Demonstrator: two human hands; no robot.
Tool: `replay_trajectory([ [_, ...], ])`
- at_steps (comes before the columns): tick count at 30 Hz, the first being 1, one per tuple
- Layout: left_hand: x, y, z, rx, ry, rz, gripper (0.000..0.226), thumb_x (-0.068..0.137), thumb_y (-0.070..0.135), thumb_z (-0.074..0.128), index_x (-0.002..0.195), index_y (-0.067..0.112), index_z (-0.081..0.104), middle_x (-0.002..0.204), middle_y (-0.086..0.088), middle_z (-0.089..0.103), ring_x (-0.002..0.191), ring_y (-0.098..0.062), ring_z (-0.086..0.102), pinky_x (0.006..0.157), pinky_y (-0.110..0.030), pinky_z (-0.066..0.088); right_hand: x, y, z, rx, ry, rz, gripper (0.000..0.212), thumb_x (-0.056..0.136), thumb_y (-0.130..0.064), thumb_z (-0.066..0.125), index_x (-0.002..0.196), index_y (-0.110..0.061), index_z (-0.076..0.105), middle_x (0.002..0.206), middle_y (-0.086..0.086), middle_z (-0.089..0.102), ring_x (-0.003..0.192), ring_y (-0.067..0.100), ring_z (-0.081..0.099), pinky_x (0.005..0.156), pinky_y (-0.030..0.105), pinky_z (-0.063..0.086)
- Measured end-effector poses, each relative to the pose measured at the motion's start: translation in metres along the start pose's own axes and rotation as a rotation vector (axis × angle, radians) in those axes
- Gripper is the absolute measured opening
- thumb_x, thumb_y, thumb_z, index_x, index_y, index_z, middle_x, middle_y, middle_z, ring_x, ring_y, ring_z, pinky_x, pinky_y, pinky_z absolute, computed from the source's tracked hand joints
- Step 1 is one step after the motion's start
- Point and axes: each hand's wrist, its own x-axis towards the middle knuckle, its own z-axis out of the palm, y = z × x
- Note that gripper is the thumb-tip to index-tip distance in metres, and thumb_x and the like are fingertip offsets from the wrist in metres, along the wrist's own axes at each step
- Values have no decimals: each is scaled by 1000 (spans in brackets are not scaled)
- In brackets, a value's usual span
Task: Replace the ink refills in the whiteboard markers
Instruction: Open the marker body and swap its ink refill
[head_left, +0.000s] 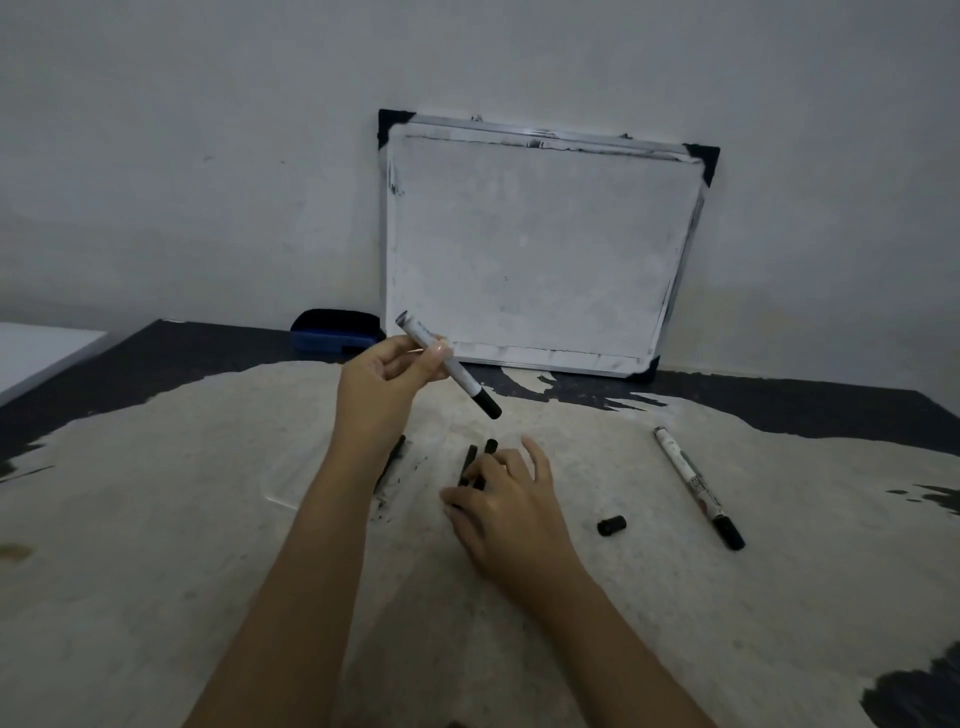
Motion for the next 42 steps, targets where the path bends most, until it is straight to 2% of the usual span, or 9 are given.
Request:
replay_trajectory([
  [7, 0, 0, 2, 22, -4, 10, 12, 83, 21, 64, 94, 20, 68, 89, 1, 73, 79, -3, 70, 86, -24, 52, 2, -2, 5, -12, 51, -7, 16, 82, -32, 63, 74, -27, 75, 74, -5, 63, 80, 19, 58, 110, 44, 19],
  [13, 1, -3, 3, 28, -10, 30, 8, 82, 21, 65, 85, 27, 68, 69, 15, 74, 74, -2, 70, 82, -21, 54, 1, -1, 5, 65, 99, 77, 17, 77, -39, 63, 75, -25, 73, 72, -8, 64, 80, 16, 59, 108, 42, 18],
  [20, 0, -3, 5, 21, 16, 48, 10, 83, 20, 64, 85, 29, 68, 82, 6, 73, 80, -7, 71, 91, -30, 53, 8, -7, 6, 12, 105, 292, 36, 66, -51, 70, 84, -19, 68, 84, -2, 60, 86, 20, 58, 103, 41, 31],
  [24, -1, -1, 6, 24, 18, 50, 8, 83, 21, 64, 85, 28, 68, 86, 2, 73, 84, -13, 71, 93, -35, 52, 12, -10, 9, -5, 67, 337, 34, 72, -48, 68, 78, -15, 71, 88, 2, 58, 92, 22, 54, 104, 39, 30],
  [28, 0, -3, 6, 16, 22, 41, 9, 82, 21, 65, 83, 29, 69, 82, 4, 73, 82, -12, 72, 94, -36, 52, 12, -11, 10, 35, 75, 339, 25, 74, -39, 70, 75, -13, 73, 85, 1, 59, 89, 21, 54, 97, 39, 41],
  [33, 1, -6, 8, 48, 55, 64, 8, 82, 23, 66, 87, 27, 69, 82, 5, 74, 81, -9, 71, 90, -31, 53, 11, -1, 9, 305, 147, 451, 16, 76, -32, 69, 76, -16, 71, 85, -7, 50, 89, 11, 44, 88, 23, 33],
  [35, 1, -4, 9, 52, 97, 108, 13, 83, 23, 65, 95, 20, 69, 85, 4, 73, 81, -6, 70, 82, -22, 54, 13, 5, -2, 493, 192, 574, 13, 75, -30, 72, 74, -18, 71, 85, -10, 51, 89, 7, 43, 88, 25, 37],
  [38, 1, 4, 12, 11, 121, 178, 21, 85, 18, 62, 104, 10, 67, 92, 4, 71, 85, 1, 68, 73, -9, 51, 21, 33, -36, 848, 138, 702, 9, 74, -22, 75, 71, -13, 73, 82, -3, 68, 86, 12, 60, 85, 30, 48],
  [42, -4, 16, 21, 78, 25, 282, 14, 87, 17, 59, 98, 21, 65, 98, 8, 70, 93, -4, 67, 79, -19, 54, 19, 70, -102, 1055, 105, 613, 13, 80, -20, 71, 83, -8, 72, 76, 2, 75, 69, 3, 67, 65, 11, 50],
])
